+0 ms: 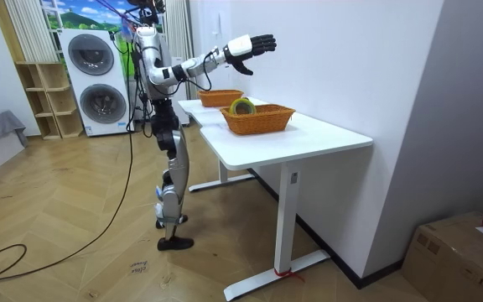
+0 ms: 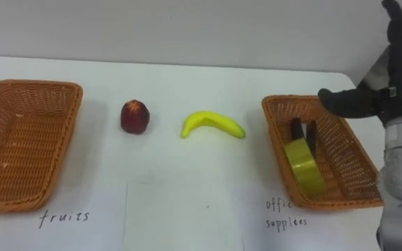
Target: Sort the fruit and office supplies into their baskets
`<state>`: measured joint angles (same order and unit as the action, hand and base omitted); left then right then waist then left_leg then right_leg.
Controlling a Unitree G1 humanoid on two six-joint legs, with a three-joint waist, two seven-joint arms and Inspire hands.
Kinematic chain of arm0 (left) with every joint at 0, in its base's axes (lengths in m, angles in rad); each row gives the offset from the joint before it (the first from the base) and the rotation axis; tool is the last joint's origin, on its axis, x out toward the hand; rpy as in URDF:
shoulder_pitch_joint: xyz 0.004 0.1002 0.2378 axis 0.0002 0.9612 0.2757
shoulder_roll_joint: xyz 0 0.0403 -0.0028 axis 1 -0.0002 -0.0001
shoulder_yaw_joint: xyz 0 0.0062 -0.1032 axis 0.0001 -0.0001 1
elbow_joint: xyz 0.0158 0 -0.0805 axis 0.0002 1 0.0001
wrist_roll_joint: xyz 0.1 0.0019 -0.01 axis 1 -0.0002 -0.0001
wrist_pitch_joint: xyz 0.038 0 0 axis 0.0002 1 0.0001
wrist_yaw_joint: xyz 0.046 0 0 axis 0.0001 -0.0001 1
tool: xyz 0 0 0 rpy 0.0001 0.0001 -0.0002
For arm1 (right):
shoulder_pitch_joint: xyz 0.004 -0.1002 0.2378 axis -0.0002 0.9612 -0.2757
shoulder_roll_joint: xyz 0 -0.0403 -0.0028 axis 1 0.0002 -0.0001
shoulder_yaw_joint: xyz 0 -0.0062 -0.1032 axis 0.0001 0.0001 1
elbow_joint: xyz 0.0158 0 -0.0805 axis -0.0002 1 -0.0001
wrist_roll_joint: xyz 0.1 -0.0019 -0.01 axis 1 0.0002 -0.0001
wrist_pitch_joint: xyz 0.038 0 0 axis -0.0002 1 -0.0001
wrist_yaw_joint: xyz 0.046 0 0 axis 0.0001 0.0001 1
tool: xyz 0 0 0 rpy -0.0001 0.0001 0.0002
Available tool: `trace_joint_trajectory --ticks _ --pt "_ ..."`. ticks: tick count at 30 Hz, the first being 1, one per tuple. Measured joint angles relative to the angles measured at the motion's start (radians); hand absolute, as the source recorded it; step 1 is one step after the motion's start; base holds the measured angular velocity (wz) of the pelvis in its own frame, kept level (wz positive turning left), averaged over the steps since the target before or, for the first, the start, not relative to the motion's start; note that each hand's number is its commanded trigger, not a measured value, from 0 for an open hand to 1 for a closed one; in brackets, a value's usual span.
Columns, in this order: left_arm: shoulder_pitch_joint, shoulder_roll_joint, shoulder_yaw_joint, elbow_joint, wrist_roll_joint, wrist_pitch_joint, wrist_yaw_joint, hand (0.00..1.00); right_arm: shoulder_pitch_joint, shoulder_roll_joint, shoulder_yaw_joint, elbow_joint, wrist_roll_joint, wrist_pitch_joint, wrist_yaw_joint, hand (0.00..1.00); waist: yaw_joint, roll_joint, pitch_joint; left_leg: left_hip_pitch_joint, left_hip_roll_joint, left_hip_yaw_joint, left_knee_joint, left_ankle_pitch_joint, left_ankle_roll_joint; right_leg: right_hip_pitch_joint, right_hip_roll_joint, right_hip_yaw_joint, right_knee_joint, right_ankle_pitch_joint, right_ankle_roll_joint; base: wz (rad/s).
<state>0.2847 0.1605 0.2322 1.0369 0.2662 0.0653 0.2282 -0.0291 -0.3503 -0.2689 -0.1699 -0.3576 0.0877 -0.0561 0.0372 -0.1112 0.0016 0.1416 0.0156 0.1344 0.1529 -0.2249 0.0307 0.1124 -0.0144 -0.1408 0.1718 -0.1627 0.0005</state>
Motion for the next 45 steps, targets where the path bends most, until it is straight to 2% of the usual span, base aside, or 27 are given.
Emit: trace_joint_trajectory --ticks 8,11,16,18,21,26,29,31,35,40,45 --pt "0.007 0.001 -0.004 -0.003 0.000 0.000 -0.002 0.00 -0.061 -0.006 0.063 0.002 0.010 -0.004 0.015 0.00 0.017 0.004 0.0043 -0.001 0.000 -0.002 0.000 0.000 0.000 0.000 0.000 -0.002 -0.001 0.000 0.000 0.01" --pt "0.001 0.002 -0.004 -0.005 0.001 -0.001 -0.002 0.00 -0.070 -0.008 0.100 0.003 0.025 -0.004 0.016 0.00 0.029 -0.001 0.0032 0.000 -0.001 -0.004 0.000 0.000 0.000 0.001 0.001 0.000 -0.001 0.000 0.000 0.00" --pt "0.000 0.013 -0.001 0.005 0.003 0.001 -0.004 0.00 -0.070 -0.009 0.140 0.003 0.068 0.000 0.042 0.00 0.058 -0.021 0.0051 -0.009 -0.002 -0.017 -0.001 0.000 0.000 0.001 -0.001 -0.014 -0.002 0.000 0.000 0.07" --pt "0.001 0.017 0.000 0.018 0.009 0.004 -0.004 0.00 -0.070 -0.009 0.151 0.003 0.142 0.003 0.060 0.00 0.078 -0.031 0.0042 -0.011 -0.002 -0.026 0.005 0.000 0.000 0.002 -0.003 -0.031 -0.002 0.000 0.000 0.11" --pt "0.001 0.017 -0.002 0.035 0.009 0.008 -0.005 0.00 -0.071 -0.009 0.186 0.008 0.186 0.000 0.068 0.00 0.087 -0.037 0.0048 -0.014 -0.004 -0.048 0.012 0.000 0.000 0.011 -0.006 -0.056 -0.003 0.000 0.000 0.22" --pt "-0.013 0.020 -0.012 0.045 0.001 0.010 -0.016 0.00 -0.113 -0.008 0.256 0.137 0.198 -0.011 0.098 0.00 0.107 -0.041 0.0067 -0.041 -0.007 -0.060 0.026 0.000 0.001 0.000 -0.010 -0.060 -0.005 0.000 0.000 0.10" --pt "-0.026 0.020 -0.022 0.045 0.002 0.010 -0.017 0.00 -0.113 -0.008 0.271 0.170 0.197 -0.011 0.104 0.00 0.107 -0.044 0.0050 -0.073 -0.010 -0.068 0.042 0.001 0.001 -0.021 -0.013 -0.066 -0.004 0.000 0.000 0.08" --pt "-0.027 0.023 -0.022 0.045 0.002 0.010 -0.017 0.00 -0.115 -0.009 0.279 0.170 0.203 -0.011 0.104 0.00 0.107 -0.041 0.0072 -0.088 -0.010 -0.068 0.050 0.001 0.001 -0.032 -0.013 -0.072 -0.003 0.000 0.000 0.04" --pt "-0.041 0.037 -0.048 0.044 -0.001 0.009 -0.014 0.00 -0.114 -0.009 0.291 0.170 0.217 -0.011 0.103 0.00 0.106 -0.041 0.0065 -0.116 -0.010 -0.079 0.054 0.001 0.001 -0.051 -0.016 -0.083 -0.001 0.000 -0.001 0.05" --pt "-0.050 0.047 -0.097 0.044 -0.002 0.010 -0.014 0.00 -0.114 -0.013 0.362 0.177 0.233 -0.012 0.106 0.00 0.107 -0.044 0.0040 -0.130 -0.010 -0.070 0.054 0.002 0.002 -0.064 -0.016 -0.083 -0.002 0.001 -0.001 0.00" --pt "-0.048 0.046 -0.106 0.044 -0.002 0.010 -0.014 0.00 -0.115 -0.015 0.369 0.195 0.255 -0.012 0.118 0.00 0.118 -0.046 0.0020 -0.130 -0.010 -0.068 0.054 0.003 0.003 -0.069 -0.017 -0.082 -0.003 0.001 -0.001 0.00"
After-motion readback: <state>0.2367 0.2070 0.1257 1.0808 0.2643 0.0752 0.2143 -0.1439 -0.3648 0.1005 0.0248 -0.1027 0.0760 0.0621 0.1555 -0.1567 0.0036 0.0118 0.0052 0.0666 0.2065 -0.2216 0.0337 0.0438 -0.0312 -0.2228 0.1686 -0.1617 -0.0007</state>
